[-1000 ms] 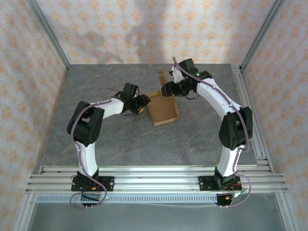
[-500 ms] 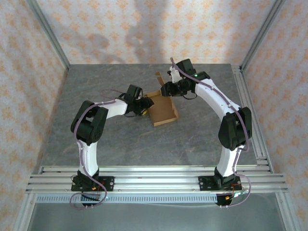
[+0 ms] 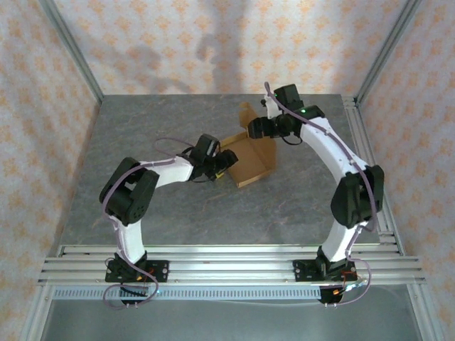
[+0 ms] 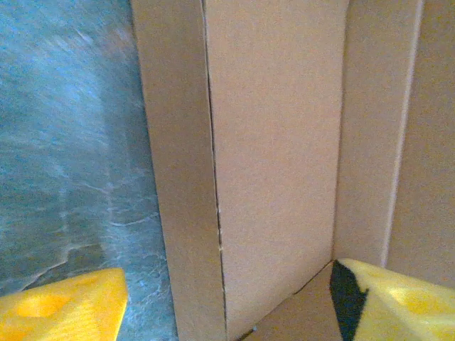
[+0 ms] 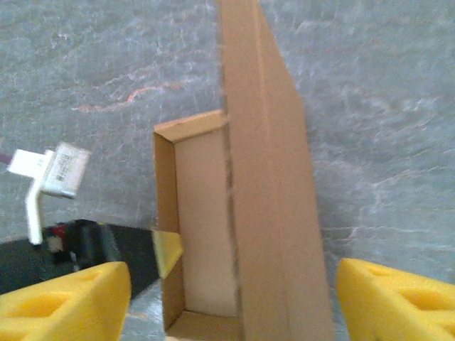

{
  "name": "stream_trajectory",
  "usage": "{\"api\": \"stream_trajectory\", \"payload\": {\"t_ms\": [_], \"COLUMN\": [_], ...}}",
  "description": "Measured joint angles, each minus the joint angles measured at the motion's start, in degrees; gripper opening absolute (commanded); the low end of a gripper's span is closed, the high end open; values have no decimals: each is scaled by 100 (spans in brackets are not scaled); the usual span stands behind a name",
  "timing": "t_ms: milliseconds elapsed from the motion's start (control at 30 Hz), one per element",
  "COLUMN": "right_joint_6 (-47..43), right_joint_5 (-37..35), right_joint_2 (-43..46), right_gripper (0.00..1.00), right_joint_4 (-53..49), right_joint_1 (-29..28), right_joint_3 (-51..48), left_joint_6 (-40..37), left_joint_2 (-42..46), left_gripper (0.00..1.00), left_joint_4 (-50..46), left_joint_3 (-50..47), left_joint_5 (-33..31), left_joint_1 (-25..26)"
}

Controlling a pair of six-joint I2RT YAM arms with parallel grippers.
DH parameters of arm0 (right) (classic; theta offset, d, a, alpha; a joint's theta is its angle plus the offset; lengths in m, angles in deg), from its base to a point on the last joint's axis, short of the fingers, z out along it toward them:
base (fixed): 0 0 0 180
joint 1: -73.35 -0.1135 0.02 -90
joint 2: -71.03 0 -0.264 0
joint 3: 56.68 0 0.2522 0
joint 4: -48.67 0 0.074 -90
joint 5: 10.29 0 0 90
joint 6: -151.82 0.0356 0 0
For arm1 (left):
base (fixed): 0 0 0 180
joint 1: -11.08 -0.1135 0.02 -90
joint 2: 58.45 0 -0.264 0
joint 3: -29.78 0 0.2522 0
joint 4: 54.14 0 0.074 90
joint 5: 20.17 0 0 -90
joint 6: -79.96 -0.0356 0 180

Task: Fold the paper box

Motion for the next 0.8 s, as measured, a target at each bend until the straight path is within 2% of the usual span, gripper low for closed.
{"api": "stream_trajectory", "payload": {"t_ms": [100, 167, 267, 300, 333, 367, 433, 500, 600, 700, 800], "right_joint_6": [15, 20, 22, 22, 22, 24, 22, 22, 17, 17, 17], "right_joint_5": [-170, -262, -413, -461, -503, -529, -581, -627, -688, -763, -796], "right_joint_2": [533, 841, 1276, 1416, 1556, 1668, 1908, 2096, 2376, 2669, 2918], "right_gripper": [86, 87, 88, 88, 87, 88, 88, 88, 89, 89, 89], "right_joint_4": [286, 439, 708, 811, 916, 968, 1080, 1104, 1123, 1132, 1141], "right_joint_1": [20, 20, 28, 33, 48, 52, 70, 70, 79, 81, 81], "right_joint_3": [-452, -730, -1182, -1342, -1513, -1637, -1899, -2057, -2262, -2463, -2623], "left_joint_6": [-828, -1668, -3335, -3969, -4581, -5058, -6070, -6857, -7759, -8341, -8693], "left_joint_2": [131, 101, -238, -452, -667, -833, -1156, -1499, -2083, -2483, -2660], "left_gripper": [82, 81, 77, 75, 68, 61, 53, 51, 51, 47, 36], "left_joint_4": [-496, -944, -1932, -2262, -2538, -2741, -3222, -3705, -4319, -4647, -4852], "left_joint_3": [361, 835, 2131, 2660, 3128, 3440, 3904, 4269, 4822, 5101, 5423], "left_joint_5": [-107, -79, -35, -31, -15, 28, 177, 306, 411, 413, 363], "left_joint_1": [-315, -544, -824, -859, -863, -861, -850, -813, -785, -765, -765]}}
